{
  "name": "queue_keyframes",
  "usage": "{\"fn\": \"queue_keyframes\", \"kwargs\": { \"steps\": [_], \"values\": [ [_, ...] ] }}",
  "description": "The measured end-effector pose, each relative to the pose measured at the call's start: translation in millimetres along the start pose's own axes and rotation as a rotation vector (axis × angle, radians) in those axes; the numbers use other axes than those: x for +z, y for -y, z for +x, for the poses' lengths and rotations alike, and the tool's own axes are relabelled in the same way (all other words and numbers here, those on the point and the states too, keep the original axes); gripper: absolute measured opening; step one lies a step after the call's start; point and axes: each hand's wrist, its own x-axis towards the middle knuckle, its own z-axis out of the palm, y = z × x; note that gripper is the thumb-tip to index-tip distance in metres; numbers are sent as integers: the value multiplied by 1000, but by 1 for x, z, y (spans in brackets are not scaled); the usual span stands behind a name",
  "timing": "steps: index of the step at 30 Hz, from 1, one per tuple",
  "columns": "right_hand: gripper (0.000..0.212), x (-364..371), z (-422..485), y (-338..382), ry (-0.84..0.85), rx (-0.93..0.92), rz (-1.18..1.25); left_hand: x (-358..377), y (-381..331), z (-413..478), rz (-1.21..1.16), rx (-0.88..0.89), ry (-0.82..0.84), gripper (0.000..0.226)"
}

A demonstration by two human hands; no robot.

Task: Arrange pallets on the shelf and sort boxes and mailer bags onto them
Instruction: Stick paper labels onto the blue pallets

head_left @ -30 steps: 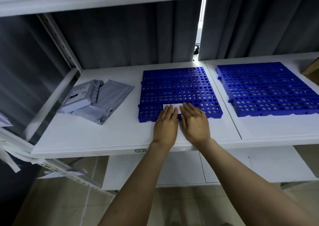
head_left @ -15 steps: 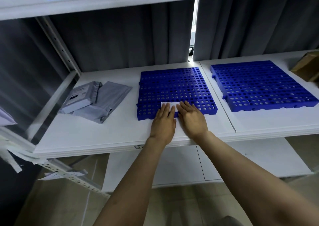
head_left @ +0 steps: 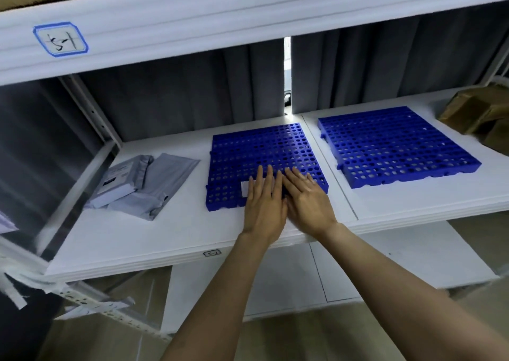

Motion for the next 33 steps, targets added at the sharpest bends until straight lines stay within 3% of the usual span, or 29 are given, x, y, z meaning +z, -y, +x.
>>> {"fn": "queue_keyframes", "kwargs": {
  "steps": [8,17,24,28,31,33],
  "values": [
    [42,-82,-51,-141,-118,265,-172,-3,-158,67,-32,274,-97,53],
    [34,-195,-142,-324,-252,717,-250,34,-363,121,-66,510,-15,55],
    [46,-223,-158,-412,-11,927,-178,63,-451,145,-119,433,54,55],
    [31,-215,-150,-424,110,917,-241,69,-459,151,-251,350,57,52],
    [19,-214,-142,-429,139,912,-289,73,-451,157,-251,292,50,48],
    [18,-214,-140,-436,137,918,-285,73,-446,159,-370,204,65,41]
  ]
}}
